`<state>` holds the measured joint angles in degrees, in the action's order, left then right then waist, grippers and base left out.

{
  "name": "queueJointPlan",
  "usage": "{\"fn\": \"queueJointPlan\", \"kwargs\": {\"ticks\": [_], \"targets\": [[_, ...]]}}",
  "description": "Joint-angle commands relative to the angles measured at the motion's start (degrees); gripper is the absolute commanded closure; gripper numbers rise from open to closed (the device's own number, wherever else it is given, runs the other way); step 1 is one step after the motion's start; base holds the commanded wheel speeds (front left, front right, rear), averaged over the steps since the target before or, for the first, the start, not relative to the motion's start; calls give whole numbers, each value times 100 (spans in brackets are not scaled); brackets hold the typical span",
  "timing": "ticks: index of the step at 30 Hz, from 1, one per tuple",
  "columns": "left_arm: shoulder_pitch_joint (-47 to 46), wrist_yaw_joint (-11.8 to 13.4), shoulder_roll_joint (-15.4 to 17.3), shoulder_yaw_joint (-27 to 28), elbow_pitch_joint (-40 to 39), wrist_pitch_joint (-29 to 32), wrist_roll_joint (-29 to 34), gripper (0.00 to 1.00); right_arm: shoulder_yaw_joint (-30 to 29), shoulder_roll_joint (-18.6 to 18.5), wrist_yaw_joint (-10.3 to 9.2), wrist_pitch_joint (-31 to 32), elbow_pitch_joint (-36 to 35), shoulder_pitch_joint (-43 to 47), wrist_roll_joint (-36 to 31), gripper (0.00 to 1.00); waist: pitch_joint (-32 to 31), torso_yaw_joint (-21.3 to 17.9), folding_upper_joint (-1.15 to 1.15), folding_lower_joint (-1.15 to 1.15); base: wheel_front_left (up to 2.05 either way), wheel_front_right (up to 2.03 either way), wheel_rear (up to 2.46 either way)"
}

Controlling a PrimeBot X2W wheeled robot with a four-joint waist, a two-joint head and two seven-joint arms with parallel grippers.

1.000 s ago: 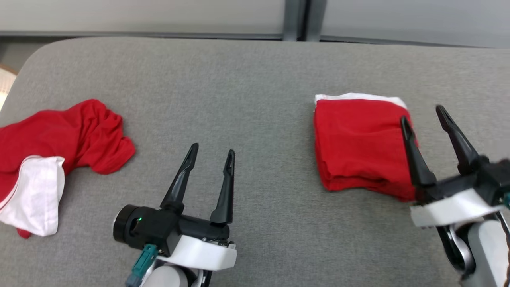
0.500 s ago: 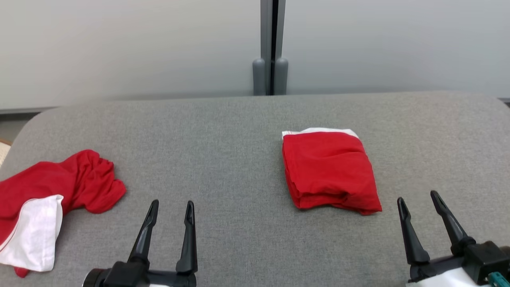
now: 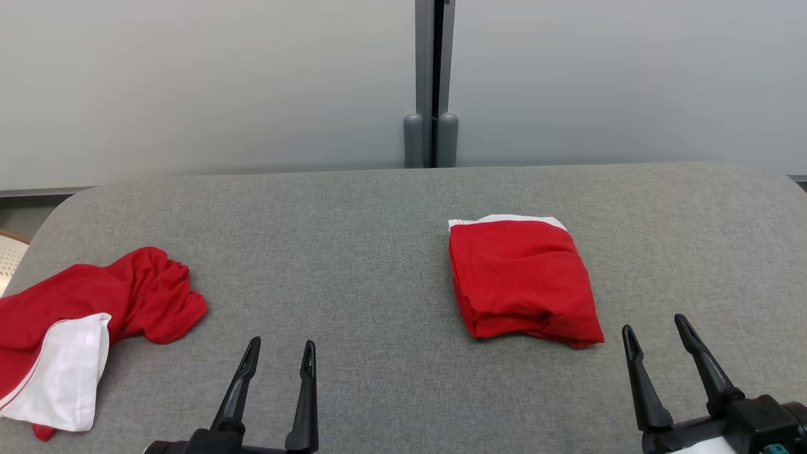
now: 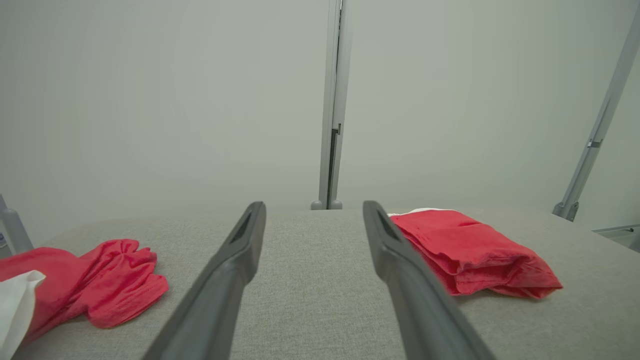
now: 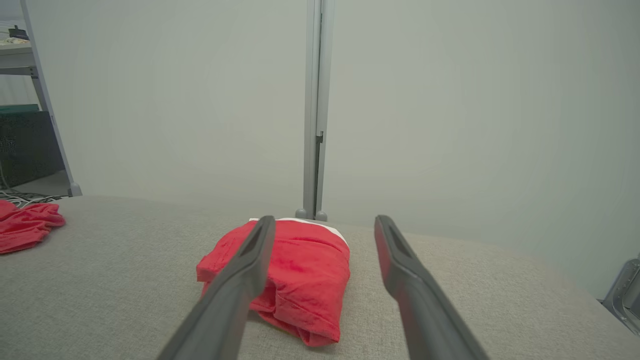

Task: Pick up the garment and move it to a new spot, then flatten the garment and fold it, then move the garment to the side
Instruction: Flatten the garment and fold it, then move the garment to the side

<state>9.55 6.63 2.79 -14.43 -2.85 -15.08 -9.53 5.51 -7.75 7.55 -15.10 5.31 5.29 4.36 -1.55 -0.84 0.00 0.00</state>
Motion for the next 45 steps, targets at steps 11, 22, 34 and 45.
{"fn": "queueJointPlan", "kwargs": {"ticks": [11,22,34,45], "targets": [[-142,60,21,110,58,-11,229,0,-12,-12,-11,-7,-24,12,-32,0,98,31,0,0,0,0,0],[-185,67,21,43,123,-11,188,0,10,54,-11,-6,56,-112,99,0,193,-5,0,0,0,0,0],[-809,-108,22,-374,178,-11,403,0,781,-680,-4,461,1807,-2128,2375,0,1066,105,0,0,0,0,0],[-1304,-68,22,-712,193,-11,293,0,1229,-1737,-6,2549,2019,-2957,5479,0,1847,354,0,0,0,0,0]]}}
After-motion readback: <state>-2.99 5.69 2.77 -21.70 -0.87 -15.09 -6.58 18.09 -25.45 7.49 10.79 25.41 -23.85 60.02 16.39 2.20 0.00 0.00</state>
